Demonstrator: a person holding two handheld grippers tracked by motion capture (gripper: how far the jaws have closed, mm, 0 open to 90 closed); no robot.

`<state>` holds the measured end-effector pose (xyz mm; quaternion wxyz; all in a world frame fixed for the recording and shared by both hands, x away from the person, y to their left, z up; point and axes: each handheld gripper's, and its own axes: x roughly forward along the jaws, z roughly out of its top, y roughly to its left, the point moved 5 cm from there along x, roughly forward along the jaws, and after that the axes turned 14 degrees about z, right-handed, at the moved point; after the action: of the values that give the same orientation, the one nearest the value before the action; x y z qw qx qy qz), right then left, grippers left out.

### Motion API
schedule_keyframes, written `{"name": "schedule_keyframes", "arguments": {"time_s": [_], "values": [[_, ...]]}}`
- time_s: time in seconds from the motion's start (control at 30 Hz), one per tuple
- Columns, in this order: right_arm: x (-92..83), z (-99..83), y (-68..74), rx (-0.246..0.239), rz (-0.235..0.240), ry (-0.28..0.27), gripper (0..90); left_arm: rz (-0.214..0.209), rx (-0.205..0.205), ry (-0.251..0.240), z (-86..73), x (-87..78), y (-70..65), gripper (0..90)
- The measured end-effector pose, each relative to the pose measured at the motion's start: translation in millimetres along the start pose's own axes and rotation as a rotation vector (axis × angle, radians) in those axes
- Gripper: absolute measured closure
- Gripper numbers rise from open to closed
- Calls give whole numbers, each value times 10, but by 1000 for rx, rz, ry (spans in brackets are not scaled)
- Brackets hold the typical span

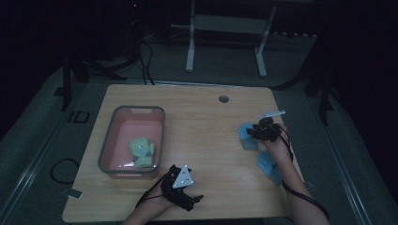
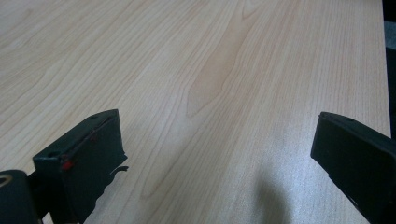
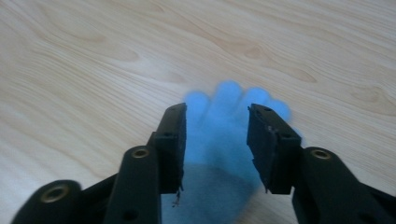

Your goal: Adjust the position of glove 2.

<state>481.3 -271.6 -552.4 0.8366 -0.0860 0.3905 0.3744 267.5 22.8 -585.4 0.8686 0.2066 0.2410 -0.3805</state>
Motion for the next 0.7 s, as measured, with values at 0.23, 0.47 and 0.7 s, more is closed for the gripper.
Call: {"name": "schedule_keyframes", "arguments": {"time_s": [0.23,0.47,0.7], "values": [[162,-146,-51,8,-17,68,623,-3,-1,-5,-12,-2,-3,28],[206,-199,-20,11,-10,41,724,5,7,-12,-9,-11,-11,28],[222,-197,52,36,-55,31,837,8,7,-12,-15,-4,-10,28]]}}
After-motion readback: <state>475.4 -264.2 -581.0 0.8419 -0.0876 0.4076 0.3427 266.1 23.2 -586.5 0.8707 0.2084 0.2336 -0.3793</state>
